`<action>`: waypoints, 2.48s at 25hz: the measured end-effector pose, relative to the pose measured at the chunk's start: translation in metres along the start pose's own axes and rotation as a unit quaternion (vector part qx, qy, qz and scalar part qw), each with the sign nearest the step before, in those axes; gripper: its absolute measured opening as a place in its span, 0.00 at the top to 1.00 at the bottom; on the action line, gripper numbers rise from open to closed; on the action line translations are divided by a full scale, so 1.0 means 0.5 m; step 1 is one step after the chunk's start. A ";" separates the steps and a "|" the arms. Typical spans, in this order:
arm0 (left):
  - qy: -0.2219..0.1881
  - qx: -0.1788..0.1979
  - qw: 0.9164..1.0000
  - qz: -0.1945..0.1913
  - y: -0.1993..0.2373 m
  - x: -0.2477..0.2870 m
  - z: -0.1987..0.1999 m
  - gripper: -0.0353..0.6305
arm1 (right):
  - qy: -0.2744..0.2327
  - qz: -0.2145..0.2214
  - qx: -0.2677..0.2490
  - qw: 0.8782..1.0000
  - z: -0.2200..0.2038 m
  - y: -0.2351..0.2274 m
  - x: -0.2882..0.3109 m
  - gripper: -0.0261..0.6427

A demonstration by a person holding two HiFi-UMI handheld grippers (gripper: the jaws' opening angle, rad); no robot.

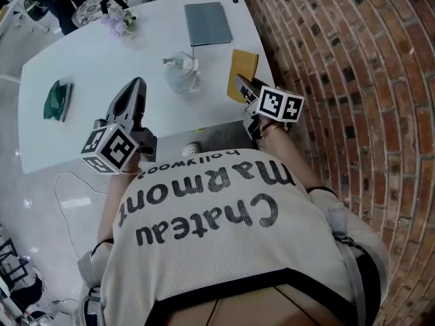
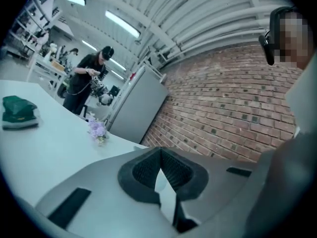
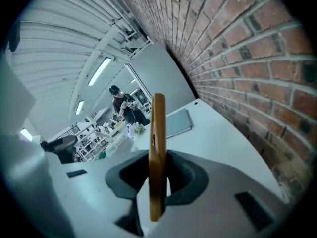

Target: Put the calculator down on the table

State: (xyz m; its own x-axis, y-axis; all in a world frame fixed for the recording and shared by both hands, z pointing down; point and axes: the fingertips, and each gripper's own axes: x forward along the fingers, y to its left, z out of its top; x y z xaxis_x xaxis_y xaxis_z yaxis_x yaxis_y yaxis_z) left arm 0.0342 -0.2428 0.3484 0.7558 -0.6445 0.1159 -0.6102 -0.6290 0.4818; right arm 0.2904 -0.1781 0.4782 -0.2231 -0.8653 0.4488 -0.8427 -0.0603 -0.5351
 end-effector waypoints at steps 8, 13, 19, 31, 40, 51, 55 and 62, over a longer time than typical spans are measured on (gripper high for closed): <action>-0.032 -0.024 0.995 0.086 -0.007 -0.113 -0.033 0.94 | 0.074 0.030 -0.016 0.997 -0.062 -0.017 0.024 0.82; -0.065 -0.033 0.985 0.154 0.008 -0.205 -0.042 0.94 | 0.116 0.054 -0.033 0.991 -0.103 -0.009 0.041 0.82; -0.080 -0.049 0.976 0.194 0.023 -0.268 -0.063 0.94 | 0.140 0.072 -0.049 0.986 -0.125 0.012 0.068 0.82; -0.107 -0.062 0.960 0.252 0.042 -0.361 -0.080 0.94 | 0.153 0.087 -0.046 0.983 -0.140 0.035 0.112 0.82; -0.110 -0.072 0.957 0.260 0.049 -0.373 -0.094 0.94 | 0.143 0.066 -0.042 0.987 -0.135 0.009 0.122 0.82; -0.106 -0.070 0.955 0.267 0.059 -0.374 -0.099 0.94 | 0.135 0.048 -0.036 0.989 -0.132 -0.013 0.125 0.82; -0.104 -0.075 0.955 0.268 0.061 -0.370 -0.104 0.94 | 0.126 0.047 -0.039 0.990 -0.125 -0.017 0.129 0.82; -0.102 -0.079 0.954 0.271 0.062 -0.368 -0.110 0.94 | 0.124 0.035 -0.044 0.991 -0.119 -0.035 0.133 0.79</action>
State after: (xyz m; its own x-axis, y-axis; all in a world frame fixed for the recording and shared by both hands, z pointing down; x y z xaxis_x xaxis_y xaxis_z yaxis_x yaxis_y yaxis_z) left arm -0.1107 -0.1197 0.3895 0.2674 -0.9377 0.2219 -0.8425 -0.1157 0.5261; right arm 0.2612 -0.2050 0.5603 -0.3858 -0.7169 0.5807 -0.8584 0.0482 -0.5108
